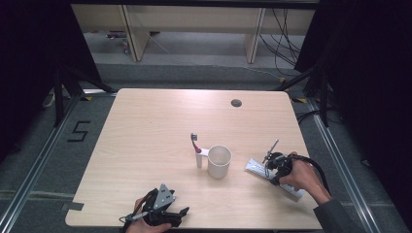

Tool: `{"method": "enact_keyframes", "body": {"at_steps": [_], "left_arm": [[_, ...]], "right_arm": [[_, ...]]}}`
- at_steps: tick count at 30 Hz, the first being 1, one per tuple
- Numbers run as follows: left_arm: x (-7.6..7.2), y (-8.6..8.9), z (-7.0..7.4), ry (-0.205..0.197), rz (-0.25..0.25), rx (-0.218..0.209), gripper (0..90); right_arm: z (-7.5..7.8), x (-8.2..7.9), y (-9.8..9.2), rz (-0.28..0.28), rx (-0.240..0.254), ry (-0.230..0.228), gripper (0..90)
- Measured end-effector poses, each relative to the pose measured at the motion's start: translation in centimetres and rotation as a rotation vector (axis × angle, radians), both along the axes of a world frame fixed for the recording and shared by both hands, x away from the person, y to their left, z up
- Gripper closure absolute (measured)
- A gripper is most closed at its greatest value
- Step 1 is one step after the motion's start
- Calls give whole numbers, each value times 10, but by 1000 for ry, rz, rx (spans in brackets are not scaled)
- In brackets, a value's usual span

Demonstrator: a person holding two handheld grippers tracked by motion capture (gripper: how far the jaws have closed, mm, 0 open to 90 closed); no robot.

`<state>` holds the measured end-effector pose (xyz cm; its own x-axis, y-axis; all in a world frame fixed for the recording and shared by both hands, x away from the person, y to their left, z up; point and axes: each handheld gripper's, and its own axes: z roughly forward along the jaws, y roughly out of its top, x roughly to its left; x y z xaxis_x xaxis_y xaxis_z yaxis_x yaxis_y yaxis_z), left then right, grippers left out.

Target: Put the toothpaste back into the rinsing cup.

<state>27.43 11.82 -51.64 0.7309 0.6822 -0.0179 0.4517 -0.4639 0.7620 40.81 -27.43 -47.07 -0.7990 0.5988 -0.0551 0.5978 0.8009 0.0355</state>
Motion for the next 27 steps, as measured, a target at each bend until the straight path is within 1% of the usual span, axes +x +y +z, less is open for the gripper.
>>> {"method": "enact_keyframes", "body": {"at_steps": [1,2,3,4,5,6,7,8,9,10,11,12,13,14,15,16,17,18,19,20,21,22,23,24,25,26,27], "left_arm": [[0,0,0,-2,0,-1,236],[0,0,0,-3,1,0,236],[0,0,0,-4,4,0,236],[0,-1,0,-1,10,-18,236],[0,-1,-1,4,9,-23,236],[-1,-1,-1,4,8,-25,236],[-1,-2,-1,5,8,-25,236],[0,-1,0,4,-1,-9,236],[0,-2,-1,4,6,-24,236],[0,-2,-1,2,4,-14,236],[-1,-2,-1,2,6,-24,236],[0,-1,0,-1,2,-3,236],[0,-2,-1,2,8,-24,236],[1,-1,-1,-1,1,-19,236],[1,0,-1,-1,9,-11,236],[1,-1,-1,1,11,-13,236],[0,-1,-1,4,7,-12,236],[0,-1,-1,4,8,-12,236],[1,-1,-1,1,12,-13,236],[1,0,-1,0,5,-11,236],[1,-1,-1,1,8,-14,236],[1,-1,-1,0,10,-11,236],[1,-1,-1,1,9,-14,236],[1,0,-1,1,5,-13,236],[1,0,-1,0,6,-15,236],[1,-1,-1,1,7,-16,236],[1,0,-1,2,7,-15,236]], "right_arm": [[-1,-1,0,0,11,-8,756],[-1,-1,-1,8,13,-9,758],[1,-1,-1,1,11,-5,758],[1,0,-4,17,29,-15,759],[2,-1,-4,0,52,-20,760],[4,-1,-6,-12,65,-32,759],[5,-1,-7,-13,61,-39,759],[7,-3,-8,-29,79,-48,760],[9,-2,-10,-22,97,-52,759],[12,-1,-14,-24,118,-68,760],[15,-1,-15,-26,143,-76,760],[18,-1,-17,-34,161,-81,760],[20,0,-19,-33,174,-101,760],[24,0,-21,-50,203,-117,760],[27,1,-24,-61,229,-130,759],[29,1,-25,-77,259,-155,759],[32,3,-27,-89,260,-168,759],[34,3,-28,-92,291,-191,759],[37,3,-29,-103,303,-196,759],[38,4,-30,-123,335,-216,760],[42,4,-31,-137,347,-223,760],[44,4,-30,-166,344,-243,760],[45,6,-32,-143,359,-258,760],[48,6,-32,-158,364,-271,760],[49,7,-32,-147,388,-273,760],[51,9,-33,-142,401,-277,760],[53,10,-33,-150,405,-292,760]]}}
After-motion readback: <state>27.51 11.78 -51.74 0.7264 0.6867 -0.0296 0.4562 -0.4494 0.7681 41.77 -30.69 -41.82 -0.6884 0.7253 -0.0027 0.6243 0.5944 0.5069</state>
